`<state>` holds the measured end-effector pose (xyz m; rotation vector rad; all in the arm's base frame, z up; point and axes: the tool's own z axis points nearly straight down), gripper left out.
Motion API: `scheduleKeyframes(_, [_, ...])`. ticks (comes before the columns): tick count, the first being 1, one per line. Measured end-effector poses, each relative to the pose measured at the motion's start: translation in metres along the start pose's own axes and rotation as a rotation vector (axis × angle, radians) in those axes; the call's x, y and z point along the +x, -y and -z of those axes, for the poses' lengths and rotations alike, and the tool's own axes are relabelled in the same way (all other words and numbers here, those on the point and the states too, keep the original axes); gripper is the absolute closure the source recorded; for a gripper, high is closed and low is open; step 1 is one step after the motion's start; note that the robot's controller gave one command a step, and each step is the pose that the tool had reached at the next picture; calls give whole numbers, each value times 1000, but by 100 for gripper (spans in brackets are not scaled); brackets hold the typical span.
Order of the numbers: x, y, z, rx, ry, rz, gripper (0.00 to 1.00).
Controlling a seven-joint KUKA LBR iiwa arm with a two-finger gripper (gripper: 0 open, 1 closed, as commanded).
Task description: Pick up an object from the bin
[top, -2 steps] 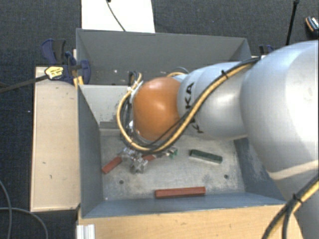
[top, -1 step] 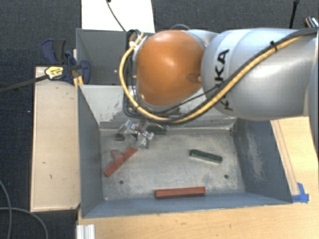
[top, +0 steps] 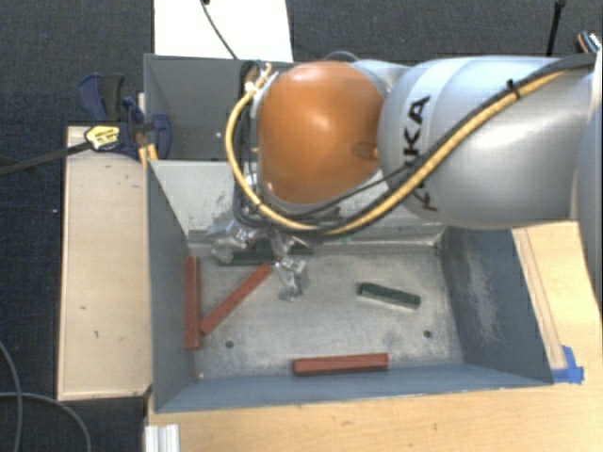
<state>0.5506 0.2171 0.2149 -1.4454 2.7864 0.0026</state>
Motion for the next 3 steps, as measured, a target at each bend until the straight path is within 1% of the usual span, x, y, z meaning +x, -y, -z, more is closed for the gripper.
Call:
scheduleKeyframes(1, [-3, 8, -149, -5, -6, 141, 0])
scheduleKeyframes(2, [-5, 8, -145, -1, -1, 135, 100])
scheduleKeyframes(3, [3, 13, -5, 6, 6, 136, 100])
